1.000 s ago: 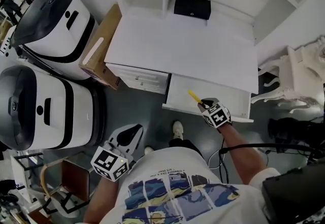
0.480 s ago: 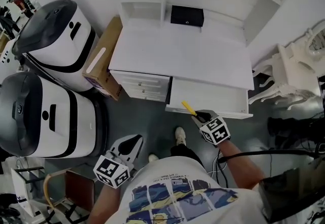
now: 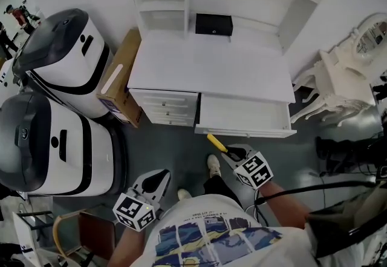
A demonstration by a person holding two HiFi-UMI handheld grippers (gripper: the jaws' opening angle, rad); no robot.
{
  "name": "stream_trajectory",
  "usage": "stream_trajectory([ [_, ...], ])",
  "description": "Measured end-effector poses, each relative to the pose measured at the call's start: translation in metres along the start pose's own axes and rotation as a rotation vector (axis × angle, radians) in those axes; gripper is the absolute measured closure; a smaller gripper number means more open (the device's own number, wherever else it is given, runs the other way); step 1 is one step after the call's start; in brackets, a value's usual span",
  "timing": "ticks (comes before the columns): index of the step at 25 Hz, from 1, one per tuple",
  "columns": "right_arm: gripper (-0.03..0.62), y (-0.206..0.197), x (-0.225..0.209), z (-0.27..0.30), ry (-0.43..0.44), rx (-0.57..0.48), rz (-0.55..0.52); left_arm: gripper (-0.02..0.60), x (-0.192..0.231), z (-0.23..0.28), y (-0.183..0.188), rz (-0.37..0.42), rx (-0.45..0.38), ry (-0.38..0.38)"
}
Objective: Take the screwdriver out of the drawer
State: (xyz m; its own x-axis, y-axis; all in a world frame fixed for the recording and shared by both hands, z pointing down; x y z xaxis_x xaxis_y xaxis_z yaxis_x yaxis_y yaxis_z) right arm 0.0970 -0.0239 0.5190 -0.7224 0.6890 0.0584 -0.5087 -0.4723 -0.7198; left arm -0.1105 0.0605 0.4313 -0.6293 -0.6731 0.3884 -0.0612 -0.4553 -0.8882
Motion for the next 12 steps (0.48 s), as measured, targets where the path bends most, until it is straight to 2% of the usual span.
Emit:
stream_trajectory([
  [12,0.5,0.008,0.036,-0.029,0.017,-0.048,-0.031,0.566,-0.017,-0.019,-0.01,0.026,-0.002,-0.019],
])
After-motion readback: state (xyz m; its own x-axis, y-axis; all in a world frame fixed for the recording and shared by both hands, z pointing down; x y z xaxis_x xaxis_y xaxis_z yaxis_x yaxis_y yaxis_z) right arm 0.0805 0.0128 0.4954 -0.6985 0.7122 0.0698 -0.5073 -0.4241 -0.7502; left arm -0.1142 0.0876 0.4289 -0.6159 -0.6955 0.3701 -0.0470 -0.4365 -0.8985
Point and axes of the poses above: the fingertips, and each gripper's own axes: z forward along the fingers, x to its left, y out of its top, the point moved 2 cm from there along -z, backward along the fingers, and after that the axes turned 11 degrees about -y, right-handed, at the moved point
